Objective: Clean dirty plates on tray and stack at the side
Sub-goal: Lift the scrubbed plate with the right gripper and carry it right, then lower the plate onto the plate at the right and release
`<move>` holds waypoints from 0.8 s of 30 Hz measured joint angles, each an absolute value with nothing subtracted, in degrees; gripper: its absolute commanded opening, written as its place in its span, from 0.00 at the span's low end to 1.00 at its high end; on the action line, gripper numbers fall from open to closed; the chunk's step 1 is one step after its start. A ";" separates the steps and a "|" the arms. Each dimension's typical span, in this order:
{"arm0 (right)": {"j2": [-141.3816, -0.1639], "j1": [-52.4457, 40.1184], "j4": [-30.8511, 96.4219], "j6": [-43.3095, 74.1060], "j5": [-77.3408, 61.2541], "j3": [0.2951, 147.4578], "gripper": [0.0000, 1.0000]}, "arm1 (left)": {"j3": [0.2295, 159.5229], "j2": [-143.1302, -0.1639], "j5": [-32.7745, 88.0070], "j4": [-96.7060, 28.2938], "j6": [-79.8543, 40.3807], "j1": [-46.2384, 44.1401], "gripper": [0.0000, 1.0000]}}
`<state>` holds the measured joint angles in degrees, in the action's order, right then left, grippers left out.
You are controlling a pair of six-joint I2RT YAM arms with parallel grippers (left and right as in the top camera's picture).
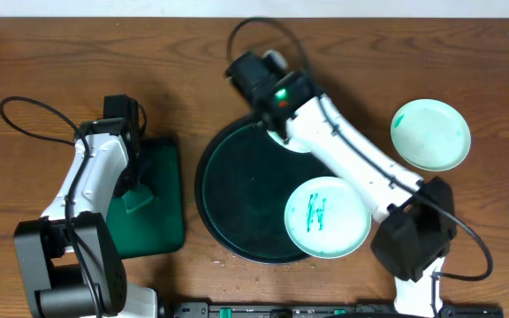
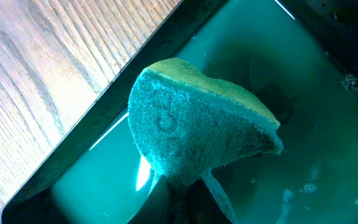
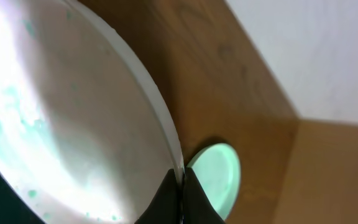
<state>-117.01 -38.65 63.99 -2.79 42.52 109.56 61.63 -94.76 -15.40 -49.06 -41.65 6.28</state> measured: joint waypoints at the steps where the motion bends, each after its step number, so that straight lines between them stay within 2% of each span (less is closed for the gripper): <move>1: -117.01 -37.67 64.34 -2.09 41.91 109.56 0.01 | 61.63 -94.76 -15.40 -49.06 -41.65 6.28 0.08; 8: -117.01 -29.87 67.11 2.17 38.92 109.56 0.01 | 61.63 -94.76 -15.40 -48.97 -41.65 6.28 0.07; 24: -117.01 -2.76 72.20 7.55 24.97 109.56 0.01 | 61.63 -94.76 -15.40 -48.05 -41.54 6.28 0.08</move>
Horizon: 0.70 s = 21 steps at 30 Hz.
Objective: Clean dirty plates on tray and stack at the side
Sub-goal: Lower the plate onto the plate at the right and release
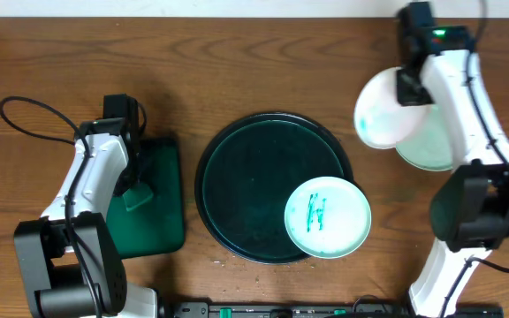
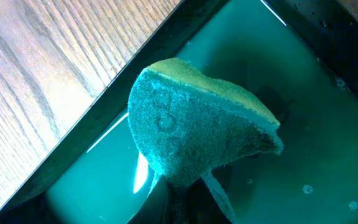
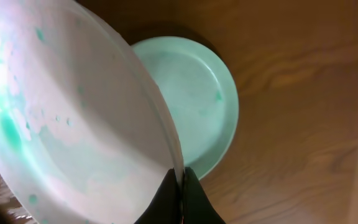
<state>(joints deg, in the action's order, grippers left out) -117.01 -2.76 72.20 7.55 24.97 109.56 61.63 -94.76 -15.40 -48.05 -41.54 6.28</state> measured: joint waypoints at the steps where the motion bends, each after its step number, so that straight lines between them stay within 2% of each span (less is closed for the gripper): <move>1: -117.01 -0.58 72.18 7.68 23.53 109.56 0.01 | 61.63 -94.76 -15.40 -47.99 -41.52 6.28 0.07; 12: -117.01 13.78 70.87 8.19 15.75 109.56 0.01 | 61.63 -94.76 -15.40 -47.55 -41.50 6.28 0.08; 21: -118.34 15.84 68.75 8.40 11.46 109.56 0.01 | 61.63 -94.76 -15.40 -47.55 -41.50 6.28 0.08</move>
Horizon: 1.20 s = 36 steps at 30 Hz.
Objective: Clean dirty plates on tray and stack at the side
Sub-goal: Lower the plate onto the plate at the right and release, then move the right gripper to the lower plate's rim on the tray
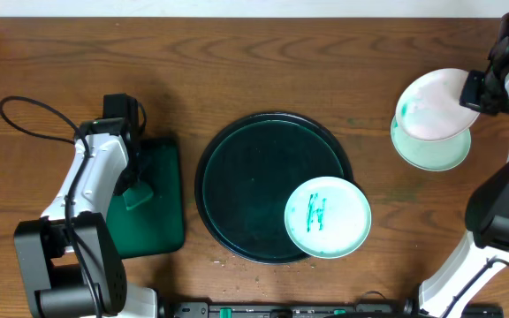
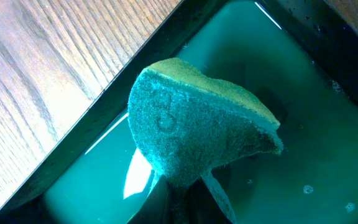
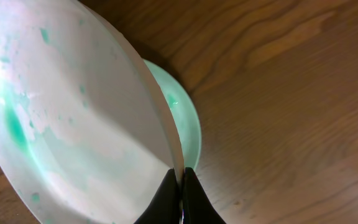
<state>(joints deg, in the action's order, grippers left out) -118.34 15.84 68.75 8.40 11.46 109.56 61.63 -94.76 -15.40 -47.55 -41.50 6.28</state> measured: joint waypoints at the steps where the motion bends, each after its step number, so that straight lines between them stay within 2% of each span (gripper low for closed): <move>1: -119.04 15.84 68.88 8.40 11.25 109.56 0.01 | 61.63 -94.76 -15.40 -47.57 -41.50 6.28 0.08; 12: -123.04 15.86 71.88 9.43 11.99 109.54 0.02 | 61.63 -94.76 -15.40 -47.55 -41.50 6.28 0.08; 14: -123.04 15.86 72.44 9.67 12.49 109.54 0.07 | 61.63 -94.76 -15.40 -47.51 -41.50 6.28 0.08; 15: -123.04 15.86 72.69 9.80 12.78 109.54 0.22 | 61.63 -94.76 -15.40 -47.51 -41.50 6.28 0.08; 17: -123.04 16.08 73.14 10.04 13.37 109.54 0.86 | 61.63 -94.76 -15.40 -47.51 -41.50 6.28 0.08; 18: -123.04 16.25 73.43 10.13 13.65 109.54 0.99 | 61.63 -94.76 -15.40 -47.51 -41.50 6.28 0.08; 19: -123.04 16.47 73.73 10.22 13.82 109.54 0.99 | 61.63 -94.76 -15.40 -47.51 -41.50 6.28 0.08; 26: -123.00 17.80 74.32 9.98 13.91 109.56 0.98 | 61.63 -94.76 -15.40 -47.51 -41.50 6.28 0.08; 28: -122.67 17.76 74.32 9.74 13.26 109.56 0.89 | 61.63 -94.76 -15.40 -47.51 -41.50 6.28 0.08; 29: -122.17 17.61 74.32 9.43 12.73 109.56 0.78 | 61.63 -94.76 -15.40 -47.51 -41.50 6.28 0.08; 30: -121.60 17.39 74.32 9.43 12.27 109.56 0.15 | 61.63 -94.76 -15.40 -47.51 -41.50 6.28 0.08; 31: -120.05 16.93 74.32 9.32 11.49 109.56 0.02 | 61.63 -94.76 -15.40 -47.51 -41.50 6.28 0.08; 32: -118.76 16.43 74.32 9.21 11.00 109.56 0.01 | 61.63 -94.76 -15.40 -47.51 -41.50 6.28 0.08; 33: -117.21 15.86 74.32 9.17 10.04 109.56 0.09 | 61.63 -94.76 -15.40 -47.51 -41.50 6.28 0.08; 34: -114.59 14.85 74.37 9.15 8.45 109.58 0.33 | 61.63 -94.76 -15.40 -47.51 -41.50 6.28 0.08; 35: -112.75 14.13 74.41 9.15 7.07 109.60 0.69 | 61.63 -94.76 -15.40 -47.51 -41.50 6.28 0.08; 36: -110.93 13.34 74.54 9.45 5.50 109.73 0.82 | 61.63 -94.76 -15.40 -47.51 -41.50 6.28 0.08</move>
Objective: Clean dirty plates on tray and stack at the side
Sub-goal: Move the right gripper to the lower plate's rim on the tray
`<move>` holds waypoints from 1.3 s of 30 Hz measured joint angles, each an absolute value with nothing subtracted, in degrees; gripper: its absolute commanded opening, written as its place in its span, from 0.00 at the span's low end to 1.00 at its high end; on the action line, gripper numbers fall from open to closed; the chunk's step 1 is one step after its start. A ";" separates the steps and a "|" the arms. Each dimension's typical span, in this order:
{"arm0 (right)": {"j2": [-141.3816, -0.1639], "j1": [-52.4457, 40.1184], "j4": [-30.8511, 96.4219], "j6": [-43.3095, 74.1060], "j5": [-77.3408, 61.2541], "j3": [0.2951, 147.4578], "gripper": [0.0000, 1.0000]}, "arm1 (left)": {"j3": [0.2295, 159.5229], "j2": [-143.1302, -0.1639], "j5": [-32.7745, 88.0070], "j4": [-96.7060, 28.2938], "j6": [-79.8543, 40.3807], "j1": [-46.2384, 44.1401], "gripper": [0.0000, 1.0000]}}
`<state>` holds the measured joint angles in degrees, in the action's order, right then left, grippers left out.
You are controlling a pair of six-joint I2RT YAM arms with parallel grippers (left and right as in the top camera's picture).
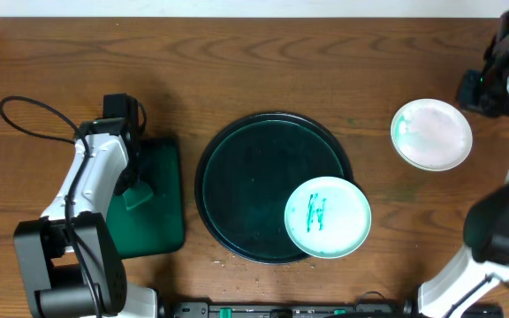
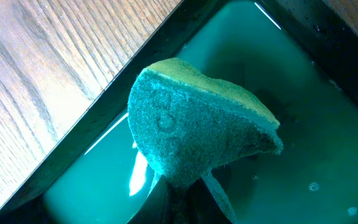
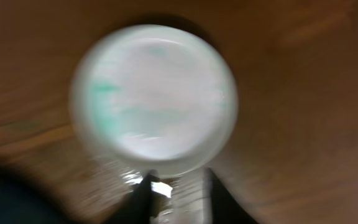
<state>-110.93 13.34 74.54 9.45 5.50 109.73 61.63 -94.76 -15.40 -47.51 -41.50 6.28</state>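
Note:
A white plate with green scribbles (image 1: 327, 216) lies on the front right of the round black tray (image 1: 246, 177). At the right side of the table a wiped plate (image 1: 431, 134) lies flat on top of another one; it also fills the blurred right wrist view (image 3: 157, 99). My right gripper (image 3: 179, 198) hangs just beyond that stack (image 1: 477, 92), open and holding nothing. My left gripper (image 2: 185, 190) is shut on a green sponge (image 2: 197, 124) over the green water in the basin (image 1: 162, 221).
The basin of green water (image 2: 303, 124) stands left of the tray, with its dark rim next to bare wood (image 2: 36, 81). The left arm's cable (image 1: 34, 110) loops over the table at the far left. The back wall runs along the top edge.
My right gripper has let go of the plate, which now lies flat on the stack instead of tilted. The gripper is open and a little farther back. The left gripper and sponge are unchanged.
My right gripper first held a wiped plate by its rim at the tray's far edge. Then it held the plate over the lone plate at the right, then tilted onto it. Now the plate rests there, released. The left gripper held the sponge in the basin throughout.

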 measured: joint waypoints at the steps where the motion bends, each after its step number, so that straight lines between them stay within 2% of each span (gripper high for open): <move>1: -108.36 12.27 74.89 9.37 2.83 109.97 0.88 | 61.63 -94.76 -15.40 -47.51 -41.50 6.28 0.08; 2: -106.37 11.40 75.35 9.08 0.34 110.26 0.97 | 61.63 -94.76 -15.40 -47.51 -41.50 6.28 0.08; 3: -104.71 10.57 75.81 8.21 -2.52 110.54 0.99 | 61.63 -94.76 -15.40 -47.51 -41.50 6.28 0.08; 9: -100.84 5.74 82.28 -1.30 -21.71 111.22 0.99 | 61.60 -94.76 -15.40 -47.51 -41.50 6.28 0.08; 11: -101.23 4.58 83.88 -1.85 -24.08 111.02 0.99 | 61.63 -94.76 -15.40 -47.48 -41.50 6.28 0.08; 15: -101.41 2.07 86.54 0.14 -24.69 109.16 0.99 | 61.60 -94.76 -15.40 -47.51 -41.50 6.28 0.08; 23: -101.41 -6.85 87.18 9.63 -15.64 97.21 0.99 | 61.58 -94.76 -15.40 -47.35 -41.50 6.28 0.08; 26: -101.56 -11.29 83.55 15.14 -11.73 90.13 0.84 | 61.58 -94.76 -15.40 -47.33 -41.50 6.28 0.08; 28: -101.86 -14.06 81.82 20.08 -7.94 84.49 0.78 | 61.58 -94.76 -15.40 -47.31 -41.50 6.28 0.08; 29: -101.86 -14.66 81.60 21.80 -6.68 82.70 0.65 | 61.58 -94.76 -15.40 -47.29 -41.50 6.28 0.08; 30: -101.86 -14.98 81.56 23.33 -5.61 81.19 0.60 | 61.58 -94.76 -15.40 -47.31 -41.50 6.28 0.08; 34: -101.86 -15.14 81.69 27.29 -2.68 76.38 0.58 | 61.56 -94.76 -15.40 -47.27 -41.50 6.28 0.08; 39: -101.86 -15.20 80.68 29.34 -1.41 70.54 0.66 | 61.56 -94.76 -15.40 -47.24 -41.50 6.28 0.08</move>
